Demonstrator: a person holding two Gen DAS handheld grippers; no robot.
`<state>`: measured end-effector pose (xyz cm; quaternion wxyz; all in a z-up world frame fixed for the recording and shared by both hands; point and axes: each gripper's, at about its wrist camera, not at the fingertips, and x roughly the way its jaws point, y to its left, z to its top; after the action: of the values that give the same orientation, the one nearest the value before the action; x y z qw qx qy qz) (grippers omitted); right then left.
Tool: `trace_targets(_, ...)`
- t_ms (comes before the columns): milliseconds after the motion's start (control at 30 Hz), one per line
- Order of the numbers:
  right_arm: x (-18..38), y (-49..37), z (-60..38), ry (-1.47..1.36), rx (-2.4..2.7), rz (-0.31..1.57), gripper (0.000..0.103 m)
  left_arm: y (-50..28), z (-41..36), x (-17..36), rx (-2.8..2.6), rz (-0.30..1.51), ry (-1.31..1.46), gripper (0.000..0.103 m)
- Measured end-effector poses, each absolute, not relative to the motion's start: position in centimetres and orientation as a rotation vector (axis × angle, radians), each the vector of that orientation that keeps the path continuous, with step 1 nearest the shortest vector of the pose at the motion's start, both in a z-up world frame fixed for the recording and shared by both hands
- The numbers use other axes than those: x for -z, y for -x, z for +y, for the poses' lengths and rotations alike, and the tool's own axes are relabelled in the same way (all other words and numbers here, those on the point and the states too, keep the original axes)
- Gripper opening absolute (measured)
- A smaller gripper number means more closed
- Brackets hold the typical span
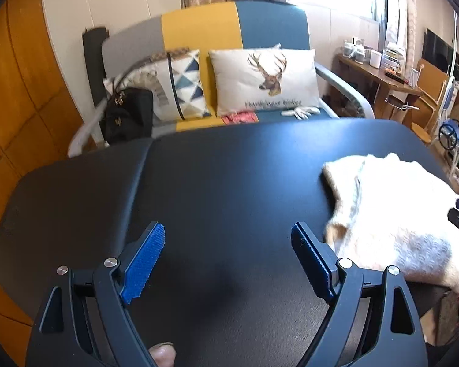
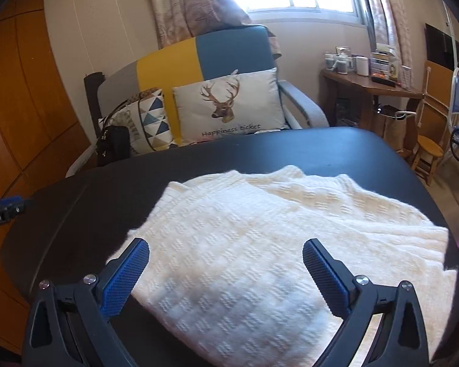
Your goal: Fold clothes
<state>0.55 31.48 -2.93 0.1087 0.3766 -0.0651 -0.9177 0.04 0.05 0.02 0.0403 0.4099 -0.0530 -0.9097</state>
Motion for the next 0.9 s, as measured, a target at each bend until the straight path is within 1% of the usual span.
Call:
trace_targets(133, 3.2, -0.9, 32.3, -1.107, 2.663, -0.324, 0.103, -0.3, 1.5, -0.3, 2.791, -0.063, -1.251, 0.087)
trace_targets(267, 3.5, -1.3, 33.1, -1.104, 2.621, -0.453, 0.103, -2.2, 1.7, 0.8, 2.799, 0.046, -1.269, 0.087)
trace_targets(433, 3.9, -1.7, 34.1, -1.097, 2.563, -0.612, 0.103, -3.6, -0.8, 4.4, 2.843, 0.215, -1.498, 0.087)
trace_targets(533, 4.1, -2.0, 34.7, -1.091, 2.524, -0.706, 0.103, -4.1, -0.7, 5.2, 2.848, 0.334, -1.645, 0.087)
trace_targets(633, 3.6, -3.3, 38.8, -1.046, 2.582, -0.851, 0.103, -5.0, -0.7, 5.3, 2.872, 0.463, -1.716, 0.087)
trace_targets(767, 2.4, -3.9, 42.2, -1.155, 2.762, -0.708, 0.103, -5.4, -1.1, 4.5, 2.875, 0.526, -1.722, 0.087)
trace_targets(833, 2.5, -3.7, 44.3, -1.199, 2.804, -0.731, 0.103, -5.5, -2.0, 3.8, 2.867, 0.568, -1.701, 0.087)
trace_targets(900, 3.3, -4.0, 47.8, -1.188, 2.804, -0.886, 0.103, -5.1, -3.6, 3.2, 2.831, 0.674, -1.705, 0.087)
